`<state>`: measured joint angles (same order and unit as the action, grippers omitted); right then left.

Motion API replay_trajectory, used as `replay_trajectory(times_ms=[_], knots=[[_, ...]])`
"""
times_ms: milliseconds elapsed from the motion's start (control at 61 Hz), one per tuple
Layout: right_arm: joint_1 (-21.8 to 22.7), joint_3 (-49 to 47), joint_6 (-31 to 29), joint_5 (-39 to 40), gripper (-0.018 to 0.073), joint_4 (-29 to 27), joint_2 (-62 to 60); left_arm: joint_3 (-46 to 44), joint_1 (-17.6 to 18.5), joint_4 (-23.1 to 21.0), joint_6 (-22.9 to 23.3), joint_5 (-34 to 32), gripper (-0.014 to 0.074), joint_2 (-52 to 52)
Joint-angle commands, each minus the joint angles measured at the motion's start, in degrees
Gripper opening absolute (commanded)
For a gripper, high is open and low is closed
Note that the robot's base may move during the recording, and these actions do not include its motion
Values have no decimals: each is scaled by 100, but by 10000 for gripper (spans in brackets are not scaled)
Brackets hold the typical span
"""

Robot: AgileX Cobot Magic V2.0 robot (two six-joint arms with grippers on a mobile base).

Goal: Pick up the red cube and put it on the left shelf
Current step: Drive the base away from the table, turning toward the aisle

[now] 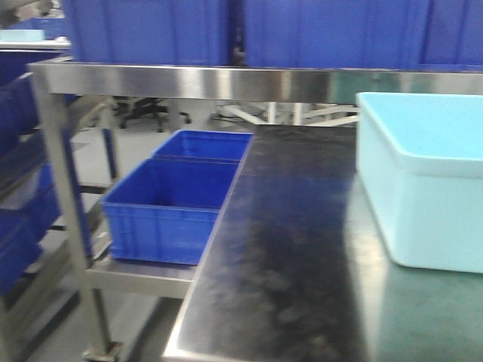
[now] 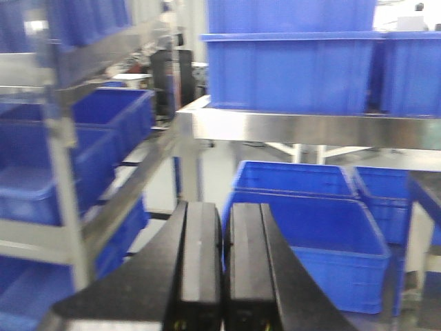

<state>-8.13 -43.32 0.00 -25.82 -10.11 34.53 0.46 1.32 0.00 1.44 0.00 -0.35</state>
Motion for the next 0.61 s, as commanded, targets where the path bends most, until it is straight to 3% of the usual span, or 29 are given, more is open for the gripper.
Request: replay_trajectory(times_ms=[0,590], knots=[[7,-153,-35,560,56,-43,2,141,-11,0,-1,-495,101,-82],[7,-153,-35,560,56,-43,2,141,-11,0,-1,-495,101,-82]])
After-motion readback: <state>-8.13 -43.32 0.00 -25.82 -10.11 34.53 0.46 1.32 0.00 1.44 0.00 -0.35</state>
